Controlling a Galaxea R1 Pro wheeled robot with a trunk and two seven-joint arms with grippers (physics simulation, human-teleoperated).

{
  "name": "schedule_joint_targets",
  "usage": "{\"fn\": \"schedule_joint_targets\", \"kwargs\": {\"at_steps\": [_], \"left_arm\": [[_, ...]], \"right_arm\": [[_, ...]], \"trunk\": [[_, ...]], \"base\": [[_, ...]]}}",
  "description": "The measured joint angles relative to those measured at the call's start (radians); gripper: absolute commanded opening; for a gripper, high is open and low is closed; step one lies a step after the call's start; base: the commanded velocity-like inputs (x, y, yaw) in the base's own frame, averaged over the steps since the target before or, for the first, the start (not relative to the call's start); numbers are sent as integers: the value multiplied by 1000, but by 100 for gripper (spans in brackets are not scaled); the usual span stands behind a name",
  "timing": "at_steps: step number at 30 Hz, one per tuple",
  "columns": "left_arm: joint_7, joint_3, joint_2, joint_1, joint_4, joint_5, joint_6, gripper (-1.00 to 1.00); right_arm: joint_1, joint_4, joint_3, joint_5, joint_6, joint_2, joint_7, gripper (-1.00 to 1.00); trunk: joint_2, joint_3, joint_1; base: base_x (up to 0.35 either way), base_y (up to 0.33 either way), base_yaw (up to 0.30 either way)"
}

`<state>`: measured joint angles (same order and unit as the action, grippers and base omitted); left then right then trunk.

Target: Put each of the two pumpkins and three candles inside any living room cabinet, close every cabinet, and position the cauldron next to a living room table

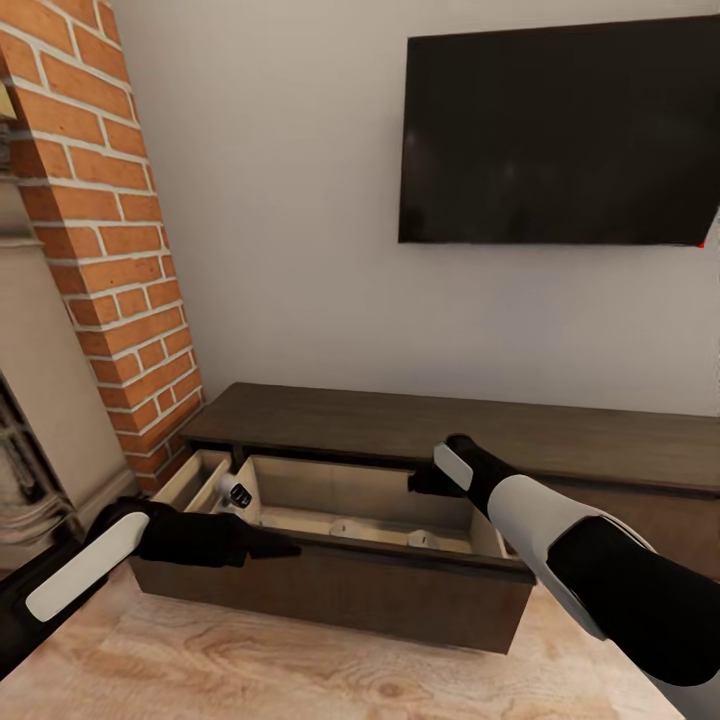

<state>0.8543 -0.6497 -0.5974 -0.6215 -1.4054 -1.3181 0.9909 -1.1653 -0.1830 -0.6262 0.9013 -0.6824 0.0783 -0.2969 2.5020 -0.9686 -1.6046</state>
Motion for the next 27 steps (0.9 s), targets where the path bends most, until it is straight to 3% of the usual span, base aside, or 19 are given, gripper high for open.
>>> {"fn": "schedule_joint_targets", "kwargs": {"at_steps": [10,27], "left_arm": [[0,-4,0,0,1,1,0,100],[0,-5,0,0,3,2,0,100]], "right_arm": [[0,-1,6,4,-16,-8,1,100],[0,-6,9,7,-104,-11,-2,100]], "trunk": [[-2,39,5],[-121,92,69]], "base": [[-1,0,0],[-6,0,0]]}}
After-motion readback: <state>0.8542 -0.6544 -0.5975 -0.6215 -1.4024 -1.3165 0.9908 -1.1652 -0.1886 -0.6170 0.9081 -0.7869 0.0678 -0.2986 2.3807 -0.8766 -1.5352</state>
